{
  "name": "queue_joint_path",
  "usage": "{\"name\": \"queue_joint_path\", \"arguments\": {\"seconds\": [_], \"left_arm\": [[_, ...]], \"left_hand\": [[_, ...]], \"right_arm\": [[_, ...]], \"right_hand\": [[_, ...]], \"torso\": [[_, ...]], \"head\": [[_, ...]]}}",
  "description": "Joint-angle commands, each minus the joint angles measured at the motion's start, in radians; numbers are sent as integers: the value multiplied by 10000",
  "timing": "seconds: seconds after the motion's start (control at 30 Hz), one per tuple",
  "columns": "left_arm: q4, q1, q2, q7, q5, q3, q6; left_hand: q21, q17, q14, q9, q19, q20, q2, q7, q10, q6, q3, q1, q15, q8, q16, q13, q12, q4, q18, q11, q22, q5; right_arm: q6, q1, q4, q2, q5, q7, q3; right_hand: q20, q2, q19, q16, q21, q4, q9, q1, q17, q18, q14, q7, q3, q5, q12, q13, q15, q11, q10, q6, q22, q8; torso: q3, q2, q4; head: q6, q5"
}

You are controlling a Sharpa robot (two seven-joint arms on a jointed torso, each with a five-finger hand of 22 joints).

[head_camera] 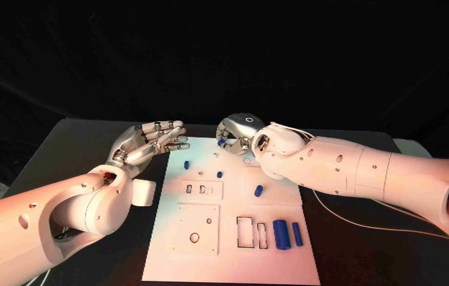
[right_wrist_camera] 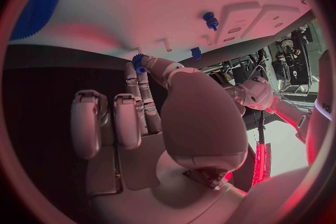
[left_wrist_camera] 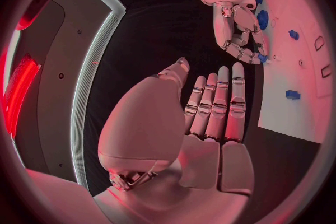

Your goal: Assemble the parts on the task board

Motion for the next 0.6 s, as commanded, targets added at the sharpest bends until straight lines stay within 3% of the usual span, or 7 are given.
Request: {"name": "queue_joint_path", "arguments": {"seconds": [0.03,0.43,0.5,0.6], "left_arm": [[4,23,24,51,-35,10,177],[-22,35,35,46,-35,10,175],[-23,37,35,44,-35,10,174],[-26,42,36,41,-35,10,171]], "left_hand": [[-35,15,28,-11,74,16,44,295,25,42,63,-76,19,-35,-48,-10,-36,-14,56,21,-17,8],[-40,19,27,-13,75,17,41,299,28,42,74,-71,21,-41,-59,-9,-52,-26,55,24,-23,8],[-40,19,27,-13,75,17,41,299,28,42,74,-71,21,-41,-59,-9,-52,-26,55,24,-23,8],[-40,19,27,-13,75,17,41,299,28,42,74,-71,21,-41,-59,-9,-52,-26,55,24,-23,8]], "right_arm": [[432,-33,-45,43,-69,51,-6],[487,-64,-192,190,-83,14,-11],[478,-65,-241,225,-84,-2,-11],[506,-65,-339,284,-83,-46,-12]], "right_hand": [[-7,10,23,28,-23,-43,5,-64,-5,-101,552,46,38,-7,15,14,-42,-163,194,-24,345,71],[5,-7,-3,13,-50,-35,42,-134,-51,-92,540,52,41,-102,-19,24,-33,-151,164,-84,313,69],[26,-39,-43,5,-95,-29,44,-194,-81,-78,529,109,77,-145,-79,19,0,-108,53,-262,257,-13],[213,-336,-392,-136,-552,78,-74,-487,-388,48,430,413,165,-316,-144,-160,251,197,-903,-995,-347,-462]], "torso": [[0,8,-4],[-15,22,9],[-18,26,8],[-21,32,3]], "head": [[-37,3],[-4,30],[12,29],[32,40]]}}
